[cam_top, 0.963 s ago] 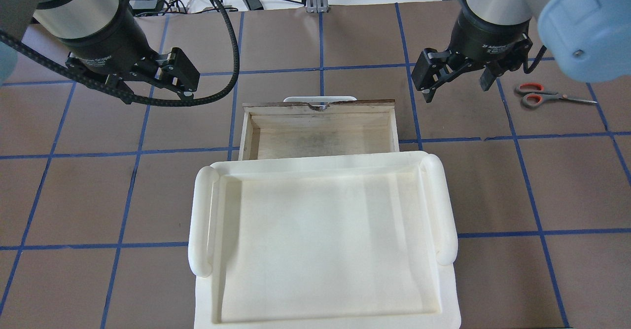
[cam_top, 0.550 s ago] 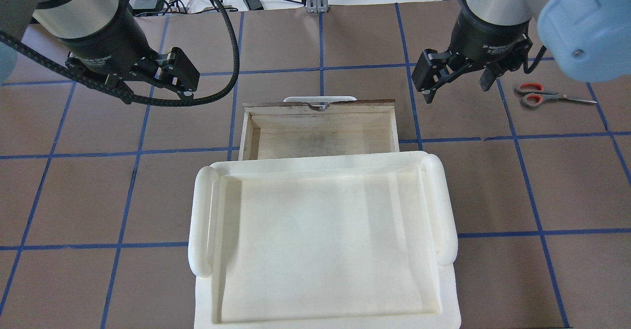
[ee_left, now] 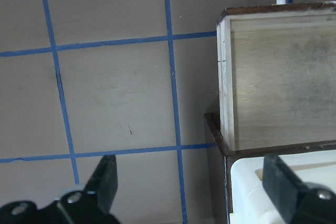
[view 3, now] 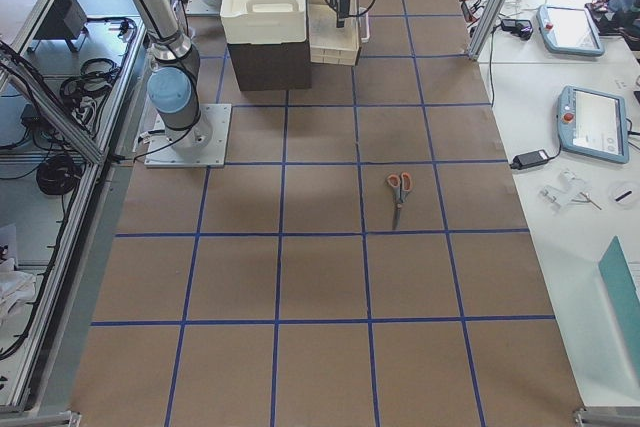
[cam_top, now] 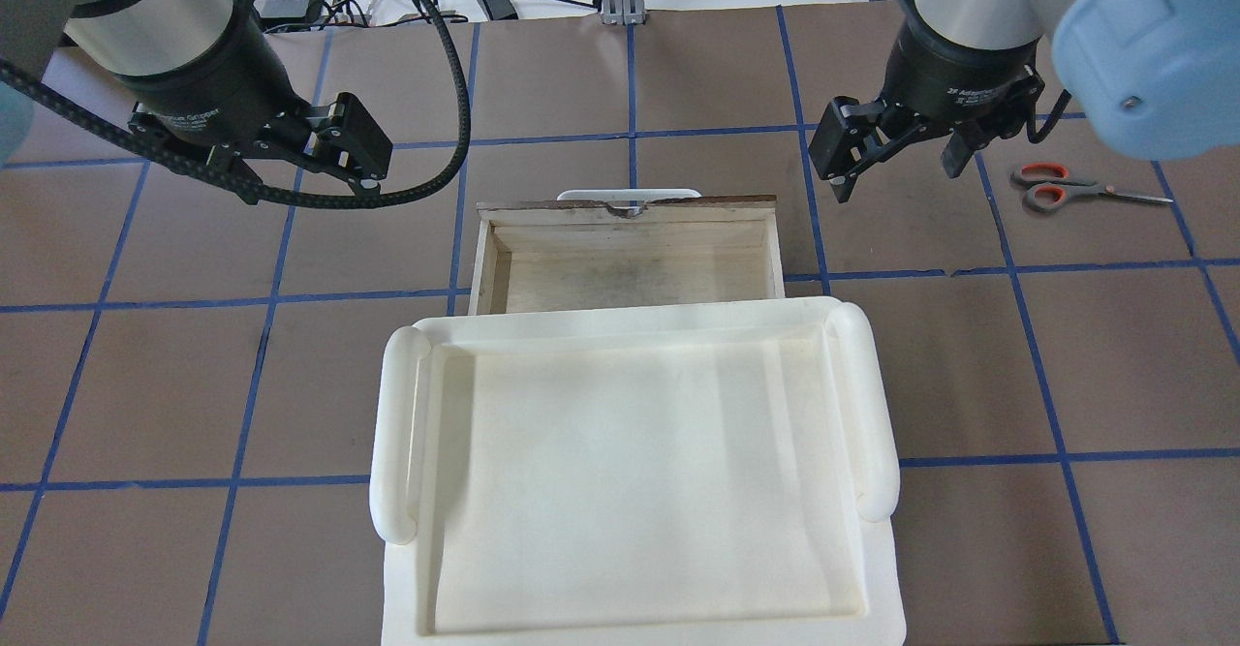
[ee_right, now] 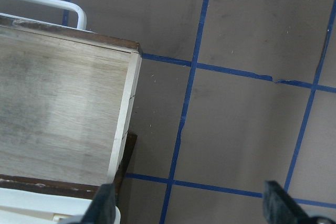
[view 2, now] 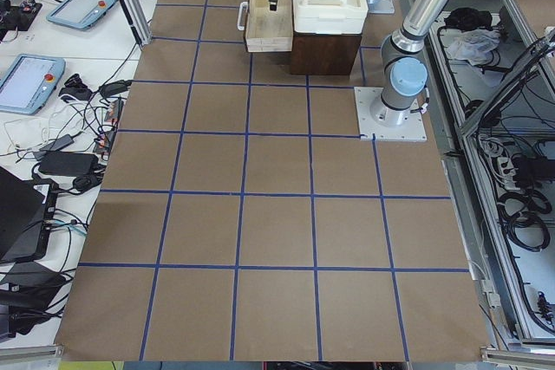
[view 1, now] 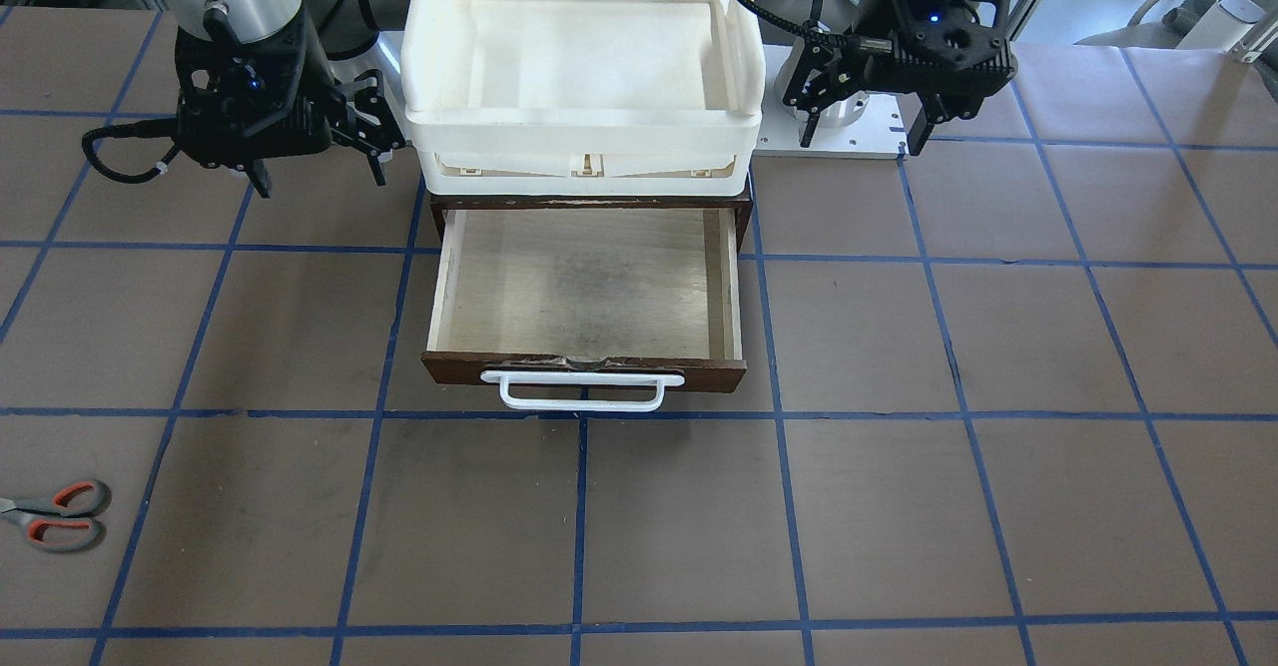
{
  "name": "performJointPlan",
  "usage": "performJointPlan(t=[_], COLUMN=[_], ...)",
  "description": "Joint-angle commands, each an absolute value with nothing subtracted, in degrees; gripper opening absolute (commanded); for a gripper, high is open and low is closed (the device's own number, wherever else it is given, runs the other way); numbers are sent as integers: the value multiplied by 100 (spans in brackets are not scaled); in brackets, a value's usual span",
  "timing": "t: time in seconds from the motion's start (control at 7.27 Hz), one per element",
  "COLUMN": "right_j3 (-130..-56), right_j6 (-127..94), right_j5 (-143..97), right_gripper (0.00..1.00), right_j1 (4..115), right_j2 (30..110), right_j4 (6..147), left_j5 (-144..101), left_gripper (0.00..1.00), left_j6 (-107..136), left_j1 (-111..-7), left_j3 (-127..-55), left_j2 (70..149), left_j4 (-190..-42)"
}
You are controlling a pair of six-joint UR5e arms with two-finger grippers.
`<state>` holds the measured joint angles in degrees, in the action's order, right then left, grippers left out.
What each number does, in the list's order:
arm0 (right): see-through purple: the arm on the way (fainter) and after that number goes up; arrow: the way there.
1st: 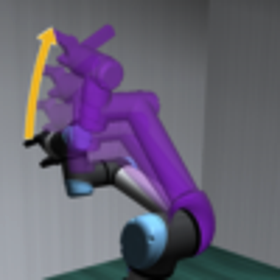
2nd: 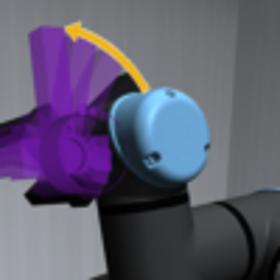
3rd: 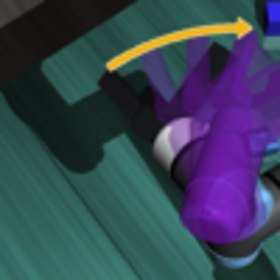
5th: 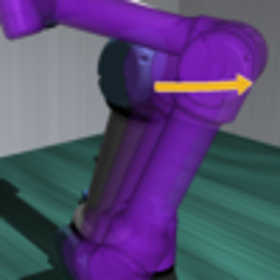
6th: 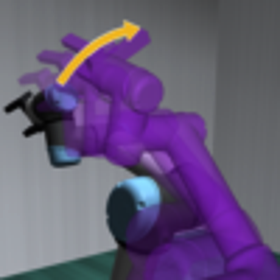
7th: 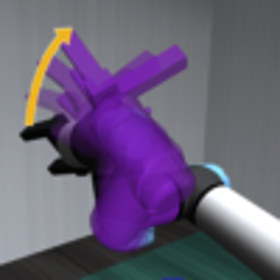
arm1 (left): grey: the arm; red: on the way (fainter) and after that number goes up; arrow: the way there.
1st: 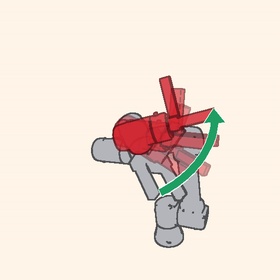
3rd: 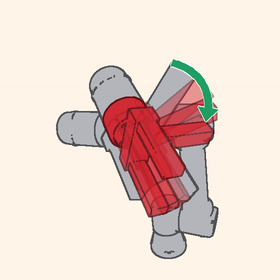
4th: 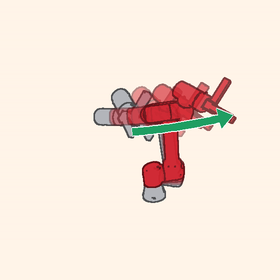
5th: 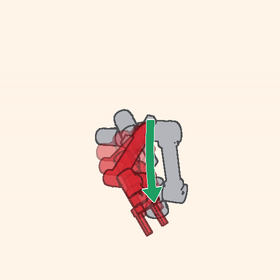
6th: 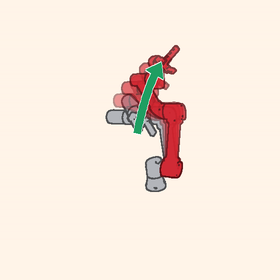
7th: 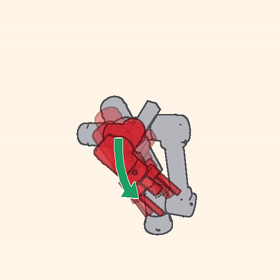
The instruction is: Put scissors in drawer and close it
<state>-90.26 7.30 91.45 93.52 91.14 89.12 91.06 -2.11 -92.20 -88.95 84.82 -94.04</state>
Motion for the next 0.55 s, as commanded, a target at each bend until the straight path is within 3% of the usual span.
performJointPlan(t=[0.0,0.41], right_j3=[-9026,-9026], right_j6=[738,1132], right_j5=[9149,9791], right_gripper=[100,100], right_j1=[9352,9343], right_j2=[9097,9009], right_j4=[8930,9000], left_j5=[9105,9105], left_gripper=[100,100], left_j6=[-211,-211], left_j1=[-9220,-9228], left_j3=[-8895,-8903], left_j2=[8481,8481], left_j4=[-9404,-9404])
